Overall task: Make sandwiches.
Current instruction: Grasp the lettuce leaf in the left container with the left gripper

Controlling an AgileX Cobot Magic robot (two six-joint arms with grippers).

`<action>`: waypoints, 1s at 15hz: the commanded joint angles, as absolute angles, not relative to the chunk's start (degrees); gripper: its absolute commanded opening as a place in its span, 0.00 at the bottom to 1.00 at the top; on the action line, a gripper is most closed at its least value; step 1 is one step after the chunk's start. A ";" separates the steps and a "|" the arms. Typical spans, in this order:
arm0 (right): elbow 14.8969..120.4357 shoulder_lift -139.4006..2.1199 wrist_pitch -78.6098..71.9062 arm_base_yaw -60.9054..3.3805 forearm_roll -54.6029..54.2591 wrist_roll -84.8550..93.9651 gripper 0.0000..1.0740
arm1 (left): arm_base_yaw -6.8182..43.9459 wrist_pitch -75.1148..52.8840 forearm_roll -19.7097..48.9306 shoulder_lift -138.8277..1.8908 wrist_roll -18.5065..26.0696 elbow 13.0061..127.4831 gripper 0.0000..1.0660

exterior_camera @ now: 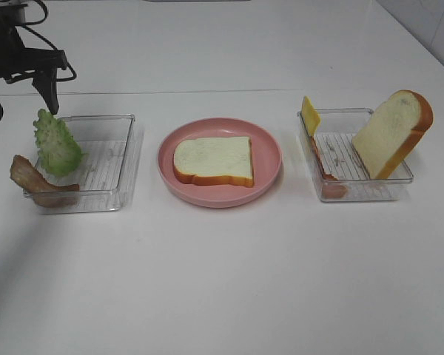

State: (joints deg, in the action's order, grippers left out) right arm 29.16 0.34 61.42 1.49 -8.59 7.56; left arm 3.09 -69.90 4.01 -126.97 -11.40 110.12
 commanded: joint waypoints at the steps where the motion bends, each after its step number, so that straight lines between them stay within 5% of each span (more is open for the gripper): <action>1: 29.05 1.15 60.91 1.95 -8.59 7.91 0.65 | 3.95 -68.93 4.81 -130.35 -10.94 109.61 0.67; 5: 29.05 1.15 60.91 1.95 -8.59 7.91 0.65 | 4.58 -66.52 3.21 -131.72 -10.94 109.61 0.58; 12: 29.05 1.15 60.91 1.95 -8.59 7.91 0.65 | 4.58 -64.97 2.12 -131.72 -7.45 109.61 0.00; 15: 29.05 1.15 60.91 1.95 -8.59 7.91 0.65 | 4.58 -65.60 2.52 -131.38 -6.88 109.84 0.00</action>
State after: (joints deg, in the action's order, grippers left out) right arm 29.16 0.34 61.42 1.49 -8.59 7.56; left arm 4.30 -65.55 2.41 -131.49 -7.10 109.89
